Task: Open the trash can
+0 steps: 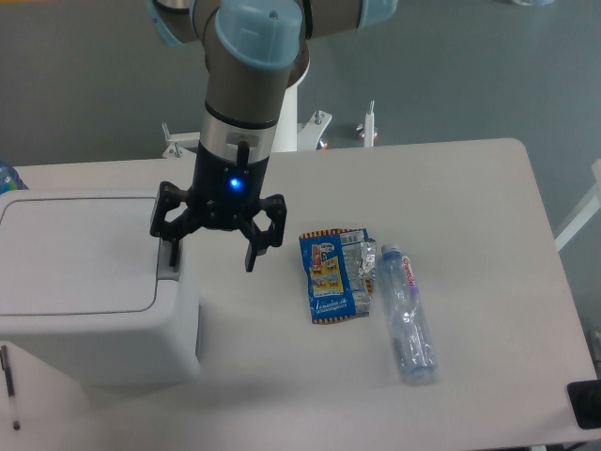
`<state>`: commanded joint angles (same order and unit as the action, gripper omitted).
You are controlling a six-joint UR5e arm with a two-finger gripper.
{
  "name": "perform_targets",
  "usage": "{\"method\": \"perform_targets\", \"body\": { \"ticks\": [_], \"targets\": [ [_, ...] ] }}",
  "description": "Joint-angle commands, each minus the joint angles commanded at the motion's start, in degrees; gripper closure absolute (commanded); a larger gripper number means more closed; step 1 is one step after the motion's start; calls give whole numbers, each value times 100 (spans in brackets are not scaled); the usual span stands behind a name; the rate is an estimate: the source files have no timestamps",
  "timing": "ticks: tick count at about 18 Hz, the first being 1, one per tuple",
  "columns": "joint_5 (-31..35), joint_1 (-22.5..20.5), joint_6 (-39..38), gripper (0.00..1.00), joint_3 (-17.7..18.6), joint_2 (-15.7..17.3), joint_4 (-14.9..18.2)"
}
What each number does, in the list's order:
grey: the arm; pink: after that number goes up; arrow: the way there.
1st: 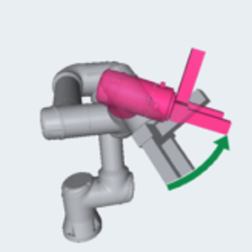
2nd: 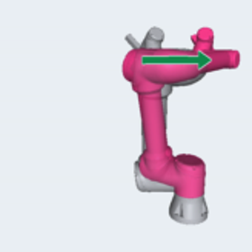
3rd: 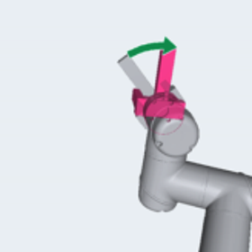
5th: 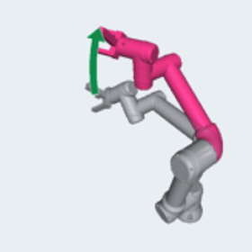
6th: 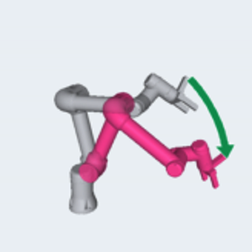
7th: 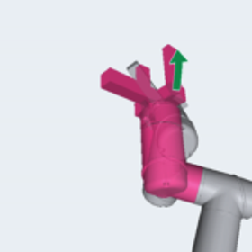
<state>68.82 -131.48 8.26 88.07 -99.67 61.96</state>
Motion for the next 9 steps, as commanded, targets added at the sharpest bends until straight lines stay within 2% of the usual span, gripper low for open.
{"method": "perform_targets", "body": {
  "ticks": [9],
  "targets": [
    [0, 0, 35, 0, -9, -35, -18]
  ]
}}
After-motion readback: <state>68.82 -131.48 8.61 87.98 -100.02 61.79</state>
